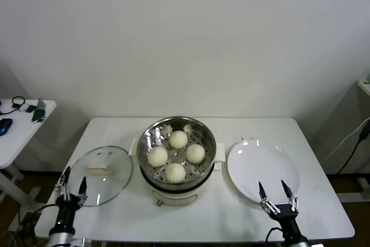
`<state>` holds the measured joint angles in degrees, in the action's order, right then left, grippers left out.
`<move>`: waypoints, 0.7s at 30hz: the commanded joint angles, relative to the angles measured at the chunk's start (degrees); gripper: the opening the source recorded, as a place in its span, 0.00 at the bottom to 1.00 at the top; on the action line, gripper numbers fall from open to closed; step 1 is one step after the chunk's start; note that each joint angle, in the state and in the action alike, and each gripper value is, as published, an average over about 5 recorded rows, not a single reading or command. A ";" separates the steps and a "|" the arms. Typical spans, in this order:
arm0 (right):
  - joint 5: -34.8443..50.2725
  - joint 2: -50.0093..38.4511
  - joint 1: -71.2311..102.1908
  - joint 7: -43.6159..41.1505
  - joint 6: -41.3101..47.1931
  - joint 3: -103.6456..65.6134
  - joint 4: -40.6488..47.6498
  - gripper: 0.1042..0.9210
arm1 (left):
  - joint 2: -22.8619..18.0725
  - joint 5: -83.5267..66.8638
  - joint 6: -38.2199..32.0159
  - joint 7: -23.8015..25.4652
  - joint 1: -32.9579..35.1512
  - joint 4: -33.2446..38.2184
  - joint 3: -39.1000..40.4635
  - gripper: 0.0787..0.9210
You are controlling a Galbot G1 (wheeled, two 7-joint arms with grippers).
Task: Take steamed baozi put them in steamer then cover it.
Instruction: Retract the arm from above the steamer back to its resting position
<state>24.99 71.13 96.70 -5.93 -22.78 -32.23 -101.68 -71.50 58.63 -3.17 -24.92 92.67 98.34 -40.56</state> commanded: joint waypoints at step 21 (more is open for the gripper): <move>-1.77 4.92 5.59 1.38 -4.16 -0.33 0.00 0.88 | 4.59 7.75 0.05 0.35 -14.96 -18.42 4.67 0.88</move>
<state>23.40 75.44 101.39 -4.68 -26.34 -32.43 -101.55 -67.42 65.93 -3.12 -24.79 80.99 82.81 -37.01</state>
